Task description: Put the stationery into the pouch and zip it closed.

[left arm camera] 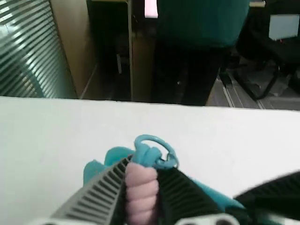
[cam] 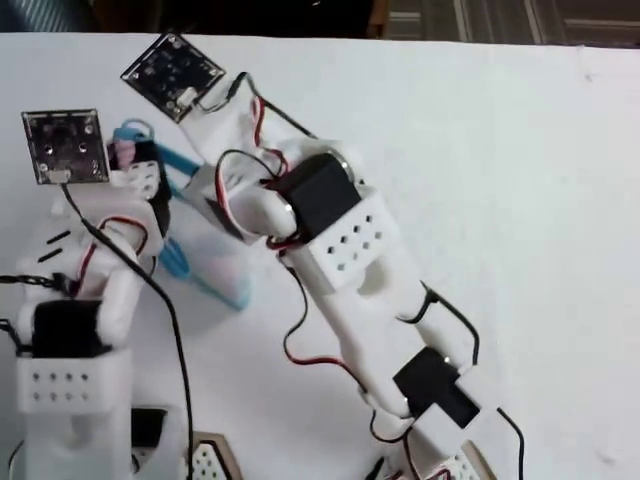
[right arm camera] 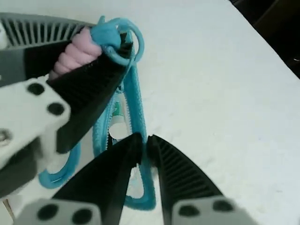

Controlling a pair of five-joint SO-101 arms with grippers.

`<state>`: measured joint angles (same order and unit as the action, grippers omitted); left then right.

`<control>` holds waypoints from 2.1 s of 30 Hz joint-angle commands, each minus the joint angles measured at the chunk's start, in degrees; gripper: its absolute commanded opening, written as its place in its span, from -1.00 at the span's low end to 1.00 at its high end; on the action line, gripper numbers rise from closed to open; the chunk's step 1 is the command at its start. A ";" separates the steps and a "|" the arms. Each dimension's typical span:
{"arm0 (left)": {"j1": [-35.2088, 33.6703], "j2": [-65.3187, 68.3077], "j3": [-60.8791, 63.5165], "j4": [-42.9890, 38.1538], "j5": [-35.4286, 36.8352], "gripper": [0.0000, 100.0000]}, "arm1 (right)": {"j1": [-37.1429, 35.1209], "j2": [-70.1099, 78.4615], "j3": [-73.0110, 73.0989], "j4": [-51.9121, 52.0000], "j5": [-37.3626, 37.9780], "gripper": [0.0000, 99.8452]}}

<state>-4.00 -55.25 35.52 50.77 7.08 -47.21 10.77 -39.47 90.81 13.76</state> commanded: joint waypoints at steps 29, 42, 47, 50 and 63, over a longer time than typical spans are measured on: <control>-23.08 -0.04 -52.04 48.35 25.14 -0.28 | -0.48 2.77 0.88 0.75 0.09 -0.96; -24.84 35.03 -56.35 48.70 29.80 -0.36 | 1.27 2.77 0.88 0.04 0.09 -0.96; -21.41 47.78 -65.67 51.78 29.63 -0.38 | 1.80 2.77 0.97 -0.48 0.09 -0.96; -17.80 48.57 -66.29 51.78 29.54 -0.42 | 1.89 2.77 0.97 -0.48 0.09 -0.96; -13.67 48.57 -57.23 51.78 24.79 -0.49 | 1.98 2.77 0.97 -0.48 0.09 -0.96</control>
<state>-19.21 -7.08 -25.23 101.85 34.95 -45.36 11.47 -39.38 90.46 13.67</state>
